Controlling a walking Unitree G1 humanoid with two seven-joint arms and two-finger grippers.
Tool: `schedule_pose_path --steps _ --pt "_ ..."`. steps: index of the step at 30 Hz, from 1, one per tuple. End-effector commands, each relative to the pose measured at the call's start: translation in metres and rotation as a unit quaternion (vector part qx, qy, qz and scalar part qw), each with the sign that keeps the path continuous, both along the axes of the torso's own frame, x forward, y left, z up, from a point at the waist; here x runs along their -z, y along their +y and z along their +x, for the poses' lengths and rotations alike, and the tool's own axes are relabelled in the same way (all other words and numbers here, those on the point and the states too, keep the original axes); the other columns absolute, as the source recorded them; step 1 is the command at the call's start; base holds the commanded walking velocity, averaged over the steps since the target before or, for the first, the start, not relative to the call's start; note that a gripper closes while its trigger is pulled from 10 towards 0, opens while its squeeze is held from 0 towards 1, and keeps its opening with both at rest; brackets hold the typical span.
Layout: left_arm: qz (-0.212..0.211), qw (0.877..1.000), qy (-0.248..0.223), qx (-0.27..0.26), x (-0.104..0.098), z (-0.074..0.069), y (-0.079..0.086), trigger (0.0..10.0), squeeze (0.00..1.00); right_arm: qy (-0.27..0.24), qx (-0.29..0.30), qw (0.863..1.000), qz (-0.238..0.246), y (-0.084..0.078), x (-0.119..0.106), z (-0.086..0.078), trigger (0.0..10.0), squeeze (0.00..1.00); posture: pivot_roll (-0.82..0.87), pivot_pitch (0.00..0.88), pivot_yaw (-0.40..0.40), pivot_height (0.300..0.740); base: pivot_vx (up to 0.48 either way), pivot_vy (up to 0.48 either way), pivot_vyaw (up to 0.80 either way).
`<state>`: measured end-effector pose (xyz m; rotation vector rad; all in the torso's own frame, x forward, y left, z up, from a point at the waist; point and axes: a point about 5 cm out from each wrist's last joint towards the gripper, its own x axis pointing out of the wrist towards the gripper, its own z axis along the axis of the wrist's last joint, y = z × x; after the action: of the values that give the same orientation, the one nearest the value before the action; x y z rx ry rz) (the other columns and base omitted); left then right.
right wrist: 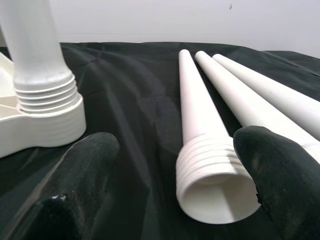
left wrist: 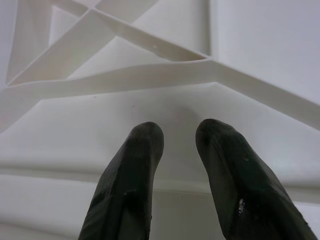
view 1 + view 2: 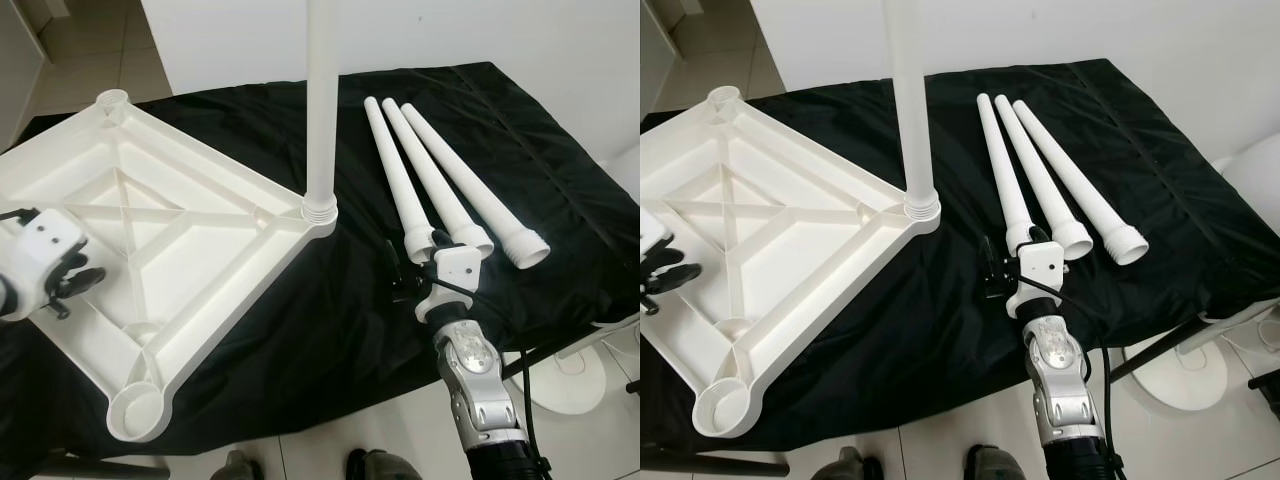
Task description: Building children table
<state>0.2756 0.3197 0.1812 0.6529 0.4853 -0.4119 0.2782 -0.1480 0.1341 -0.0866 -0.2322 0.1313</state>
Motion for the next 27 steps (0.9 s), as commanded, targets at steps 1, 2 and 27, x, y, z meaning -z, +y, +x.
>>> schedule_pose_path --steps 1,2,27 --pt "0.002 1.000 0.001 0.001 0.001 -0.002 -0.001 10.0 0.00 0.003 -0.003 1.000 0.001 0.000 0.003 -0.002 10.0 0.00 -0.03 0.111 0.031 0.740 0.000 0.000 0.00" --pt "-0.002 1.000 0.014 0.026 0.005 -0.005 -0.009 10.0 0.00 0.003 -0.004 1.000 0.000 0.000 0.002 -0.001 10.0 0.00 -0.03 0.117 0.030 0.740 0.000 0.000 0.00" --pt "-0.104 0.988 -0.057 0.097 0.015 0.028 -0.113 10.0 0.00 0.009 0.009 1.000 0.000 -0.003 0.004 -0.003 10.0 0.00 -0.05 0.133 0.048 0.740 0.000 0.000 0.00"
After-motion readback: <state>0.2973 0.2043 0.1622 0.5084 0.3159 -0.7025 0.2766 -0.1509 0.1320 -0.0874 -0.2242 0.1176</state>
